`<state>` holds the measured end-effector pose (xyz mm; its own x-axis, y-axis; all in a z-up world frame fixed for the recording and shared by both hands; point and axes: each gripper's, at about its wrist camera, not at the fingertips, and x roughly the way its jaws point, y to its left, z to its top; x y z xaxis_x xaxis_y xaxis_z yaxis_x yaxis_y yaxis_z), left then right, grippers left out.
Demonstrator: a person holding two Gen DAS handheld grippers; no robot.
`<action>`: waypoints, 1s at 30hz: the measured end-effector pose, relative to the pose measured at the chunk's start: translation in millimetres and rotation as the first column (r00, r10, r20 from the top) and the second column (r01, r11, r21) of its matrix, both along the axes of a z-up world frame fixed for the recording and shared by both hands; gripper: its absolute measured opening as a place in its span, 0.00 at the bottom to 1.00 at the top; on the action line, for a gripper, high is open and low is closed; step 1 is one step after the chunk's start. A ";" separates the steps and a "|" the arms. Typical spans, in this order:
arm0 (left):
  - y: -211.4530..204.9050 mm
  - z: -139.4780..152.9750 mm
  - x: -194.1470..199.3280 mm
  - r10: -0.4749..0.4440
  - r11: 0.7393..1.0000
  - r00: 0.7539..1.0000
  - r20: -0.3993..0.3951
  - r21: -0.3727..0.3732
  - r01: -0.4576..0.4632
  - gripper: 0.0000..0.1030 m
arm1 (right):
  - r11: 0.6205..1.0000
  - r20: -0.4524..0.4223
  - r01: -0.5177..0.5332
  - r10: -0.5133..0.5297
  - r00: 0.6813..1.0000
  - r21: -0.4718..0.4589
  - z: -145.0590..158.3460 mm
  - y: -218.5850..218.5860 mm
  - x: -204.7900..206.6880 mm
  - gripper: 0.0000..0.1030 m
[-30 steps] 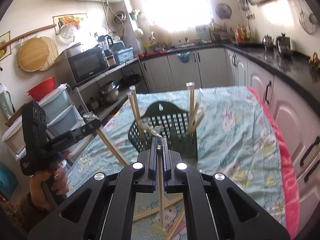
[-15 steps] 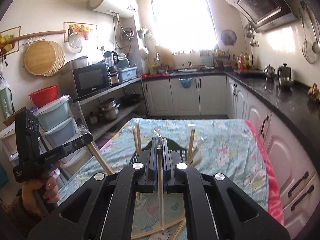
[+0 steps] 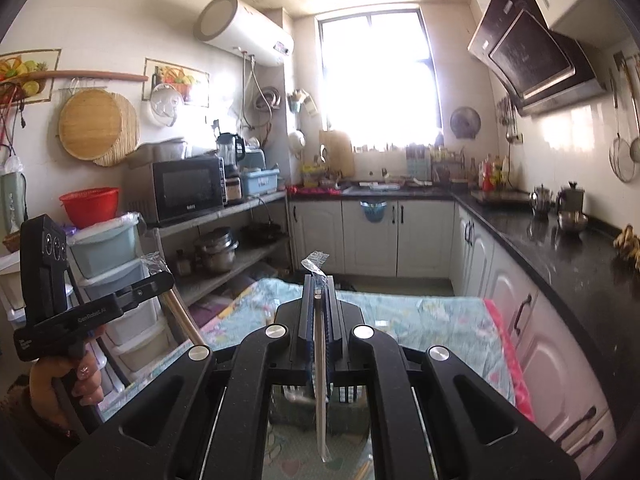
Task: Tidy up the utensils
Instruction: 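Lift both held chopsticks upright and carry them above the green caddy, then lower the held chopsticks into the caddy with both grippers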
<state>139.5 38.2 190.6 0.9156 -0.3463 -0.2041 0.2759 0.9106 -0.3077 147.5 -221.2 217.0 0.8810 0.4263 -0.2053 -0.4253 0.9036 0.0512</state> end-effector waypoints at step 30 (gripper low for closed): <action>-18.0 13.8 49.3 0.054 0.993 0.997 0.057 0.102 -0.060 0.03 | 1.000 0.155 0.020 -0.020 0.988 -0.002 19.7 15.4 47.5 0.05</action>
